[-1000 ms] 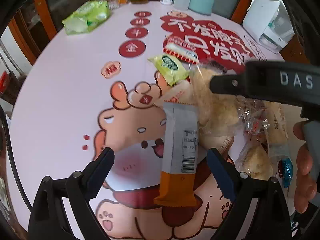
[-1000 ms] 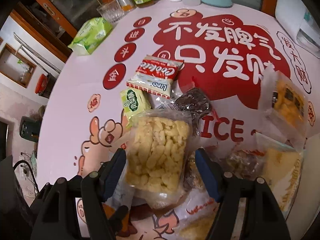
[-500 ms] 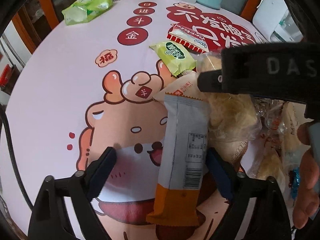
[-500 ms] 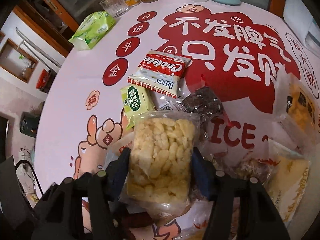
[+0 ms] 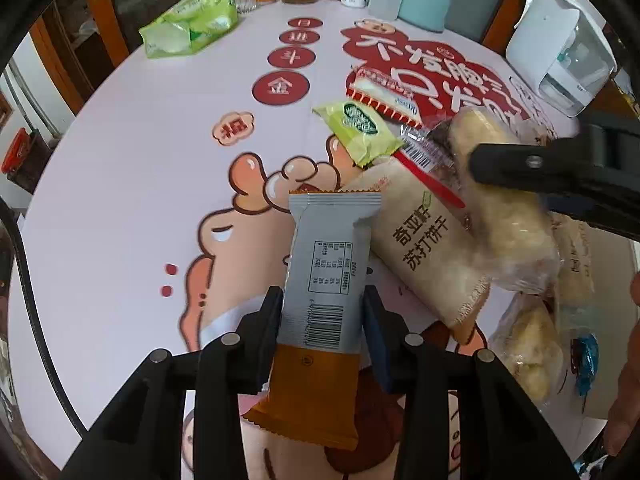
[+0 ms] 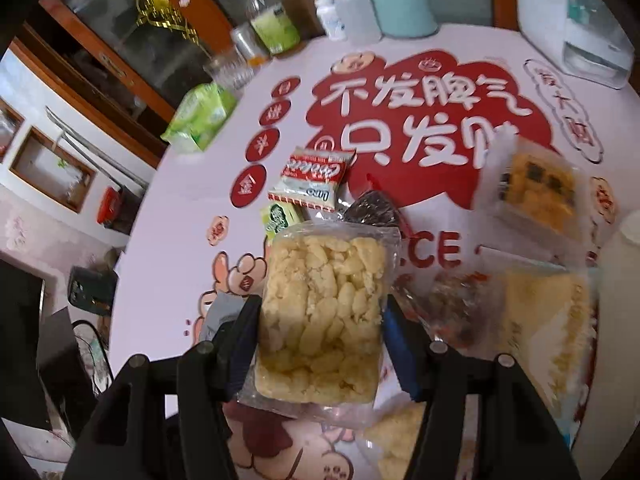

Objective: Organize snacks
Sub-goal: 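Carry both snacks into the white tray and open both tools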

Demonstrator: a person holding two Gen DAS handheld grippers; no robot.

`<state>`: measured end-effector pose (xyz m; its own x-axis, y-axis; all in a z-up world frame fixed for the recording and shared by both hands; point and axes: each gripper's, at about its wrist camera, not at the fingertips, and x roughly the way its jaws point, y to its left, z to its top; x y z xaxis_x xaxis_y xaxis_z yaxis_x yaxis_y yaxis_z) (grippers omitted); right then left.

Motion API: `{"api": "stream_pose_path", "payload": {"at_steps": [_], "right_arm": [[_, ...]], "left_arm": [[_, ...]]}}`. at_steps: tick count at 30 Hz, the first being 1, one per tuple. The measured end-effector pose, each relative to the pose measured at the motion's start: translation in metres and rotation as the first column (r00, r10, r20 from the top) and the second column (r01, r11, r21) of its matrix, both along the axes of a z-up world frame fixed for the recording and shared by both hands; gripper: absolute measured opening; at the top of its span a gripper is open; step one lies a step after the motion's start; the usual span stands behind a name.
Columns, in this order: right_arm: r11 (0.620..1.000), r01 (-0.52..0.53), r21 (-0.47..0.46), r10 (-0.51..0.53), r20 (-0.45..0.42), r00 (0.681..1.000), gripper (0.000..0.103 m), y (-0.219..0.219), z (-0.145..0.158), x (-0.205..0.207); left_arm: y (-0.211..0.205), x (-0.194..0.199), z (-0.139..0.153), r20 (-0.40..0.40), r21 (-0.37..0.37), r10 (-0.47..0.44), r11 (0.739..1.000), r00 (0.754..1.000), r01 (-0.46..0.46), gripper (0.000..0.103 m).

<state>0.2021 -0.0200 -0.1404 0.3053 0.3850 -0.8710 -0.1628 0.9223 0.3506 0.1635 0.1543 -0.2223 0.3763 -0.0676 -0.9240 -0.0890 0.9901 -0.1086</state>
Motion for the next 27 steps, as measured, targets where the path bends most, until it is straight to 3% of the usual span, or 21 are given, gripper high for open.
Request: {"api": "stream_pose_path", "payload": {"at_steps": [7,13,19,27], "right_arm": [[0.999,0.045,0.028,-0.047,0.067,0.997,0.059,-0.035,0.037,-0.050],[0.995,0.101,0.004,-0.100,0.139,0.985,0.059,-0.072,0.061,-0.090],[0.983,0.180,-0.023,-0.171,0.215,0.962,0.059,-0.125,0.085,-0.122],[0.944,0.323,-0.066,-0.291,0.294,0.910,0.059,-0.217,0.103,-0.155]], "left_arm": [[-0.004,-0.016,0.045,0.082,-0.015,-0.028,0.999,0.996,0.029,0.038],[-0.033,-0.032,0.095,0.184,-0.010,-0.110,0.993,0.977,0.113,0.038],[-0.086,-0.048,0.141,0.262,-0.001,-0.224,0.973,0.939,0.232,0.038],[-0.180,-0.061,0.172,0.318,0.018,-0.351,0.931,0.880,0.365,0.038]]}}
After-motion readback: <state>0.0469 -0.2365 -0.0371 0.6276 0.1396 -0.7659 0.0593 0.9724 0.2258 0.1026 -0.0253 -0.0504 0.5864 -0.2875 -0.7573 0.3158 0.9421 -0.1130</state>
